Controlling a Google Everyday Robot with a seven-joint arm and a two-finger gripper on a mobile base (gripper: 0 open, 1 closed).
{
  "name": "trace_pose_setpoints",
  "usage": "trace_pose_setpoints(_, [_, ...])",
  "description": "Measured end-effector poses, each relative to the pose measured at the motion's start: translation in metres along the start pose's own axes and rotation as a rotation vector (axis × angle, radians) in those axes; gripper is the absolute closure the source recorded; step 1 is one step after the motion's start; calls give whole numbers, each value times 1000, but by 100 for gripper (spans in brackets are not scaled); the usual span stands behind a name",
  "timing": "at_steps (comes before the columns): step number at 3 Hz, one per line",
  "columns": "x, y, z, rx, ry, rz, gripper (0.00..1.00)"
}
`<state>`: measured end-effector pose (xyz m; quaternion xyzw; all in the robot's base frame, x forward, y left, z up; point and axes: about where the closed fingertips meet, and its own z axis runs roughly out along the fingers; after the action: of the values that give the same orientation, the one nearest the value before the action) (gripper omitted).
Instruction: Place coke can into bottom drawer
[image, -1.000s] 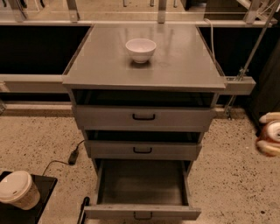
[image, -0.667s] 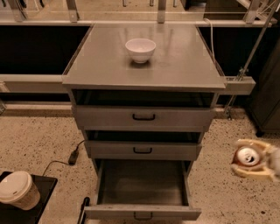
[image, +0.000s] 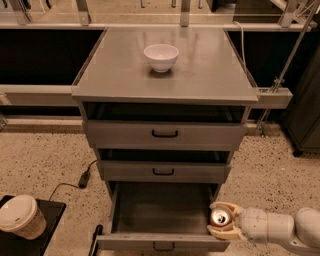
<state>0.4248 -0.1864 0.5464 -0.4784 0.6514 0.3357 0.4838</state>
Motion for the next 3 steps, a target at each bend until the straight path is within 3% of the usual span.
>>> trace_pose_setpoints(1, [0, 0, 0, -1, 0, 0, 100])
trace_pose_setpoints(2, [8, -8, 1, 11, -43, 10, 100])
trace_pose_setpoints(3, [33, -44, 37, 14, -82, 15, 100])
